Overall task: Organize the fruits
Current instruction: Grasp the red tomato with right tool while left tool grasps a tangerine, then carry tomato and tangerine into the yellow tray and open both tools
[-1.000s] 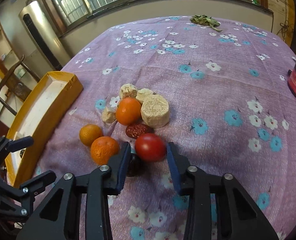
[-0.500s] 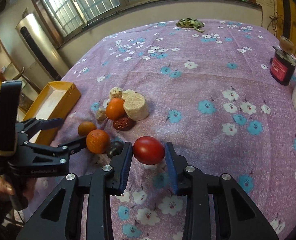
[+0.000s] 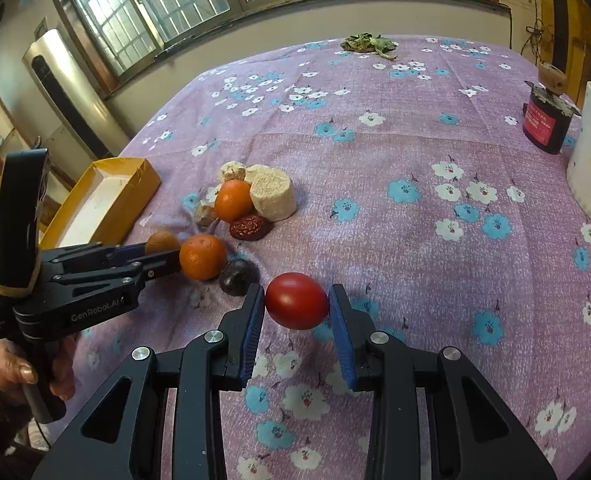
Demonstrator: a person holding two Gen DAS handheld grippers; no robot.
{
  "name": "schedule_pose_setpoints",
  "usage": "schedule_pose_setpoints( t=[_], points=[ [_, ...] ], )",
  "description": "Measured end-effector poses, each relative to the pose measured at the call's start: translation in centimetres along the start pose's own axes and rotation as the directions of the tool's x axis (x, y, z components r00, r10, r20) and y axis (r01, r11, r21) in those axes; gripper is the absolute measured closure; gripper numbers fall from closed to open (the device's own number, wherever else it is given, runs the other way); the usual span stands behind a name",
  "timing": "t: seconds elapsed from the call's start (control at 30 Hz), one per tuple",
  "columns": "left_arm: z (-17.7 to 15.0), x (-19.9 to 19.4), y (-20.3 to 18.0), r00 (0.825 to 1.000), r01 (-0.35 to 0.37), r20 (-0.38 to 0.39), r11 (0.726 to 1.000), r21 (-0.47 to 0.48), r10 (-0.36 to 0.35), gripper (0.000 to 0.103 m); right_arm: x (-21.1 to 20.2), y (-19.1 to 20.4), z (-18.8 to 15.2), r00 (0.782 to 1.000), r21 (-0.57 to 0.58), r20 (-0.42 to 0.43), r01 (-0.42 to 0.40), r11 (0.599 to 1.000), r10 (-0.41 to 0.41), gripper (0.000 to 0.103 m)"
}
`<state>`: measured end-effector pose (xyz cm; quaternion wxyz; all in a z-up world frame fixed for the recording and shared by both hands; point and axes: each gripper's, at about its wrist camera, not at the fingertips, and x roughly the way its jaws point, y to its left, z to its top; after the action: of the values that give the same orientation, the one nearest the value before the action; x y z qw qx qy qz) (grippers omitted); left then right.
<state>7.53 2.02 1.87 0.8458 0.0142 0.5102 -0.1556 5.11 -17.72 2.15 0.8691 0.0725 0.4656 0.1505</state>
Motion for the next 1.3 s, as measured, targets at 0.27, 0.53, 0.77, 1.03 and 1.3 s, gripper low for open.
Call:
schedule_pose_setpoints(
  t=[0.27,0.53,0.77,1.03,1.3],
  points=[
    [-2.9,-2.4,-0.4,0.999,0.054,-0.006,0.998,0.014,-0.054,0.072,-2.3,1.3,-2.3,0.998,-0.014,0.022,0.058,0.998,-0.058,0.071],
    [-5.0,-4.6,-1.4,0.997,0.071,0.012,0.995,0.072,-0.073,0.072,-3.0,3.7,-5.1,0.997,-0.025,0.016,0.075,0.997,-0.075,0.071],
    [-5.4,-7.2,-0.2,0.995,0.069,0.061,0.995,0.076,-0.073,0.072,-3.5,6.8,-4.5,0.997,-0.052,0.045,0.069,0.996,-0.066,0.071],
    [-5.3,-9.8,3.8,0.991,0.046,0.121,0.999,0.026,-0.049,0.072,-2.9,11.4,-2.6,0.998,-0.125,0.060,0.041,0.991,-0.034,0.071],
    [-5.8,-11.6,9.3,0.989,-0.001,0.150,0.998,-0.068,0.011,0.072,-1.2,16.8,-0.8,0.998,-0.216,0.051,-0.008,0.976,0.019,0.071]
  ],
)
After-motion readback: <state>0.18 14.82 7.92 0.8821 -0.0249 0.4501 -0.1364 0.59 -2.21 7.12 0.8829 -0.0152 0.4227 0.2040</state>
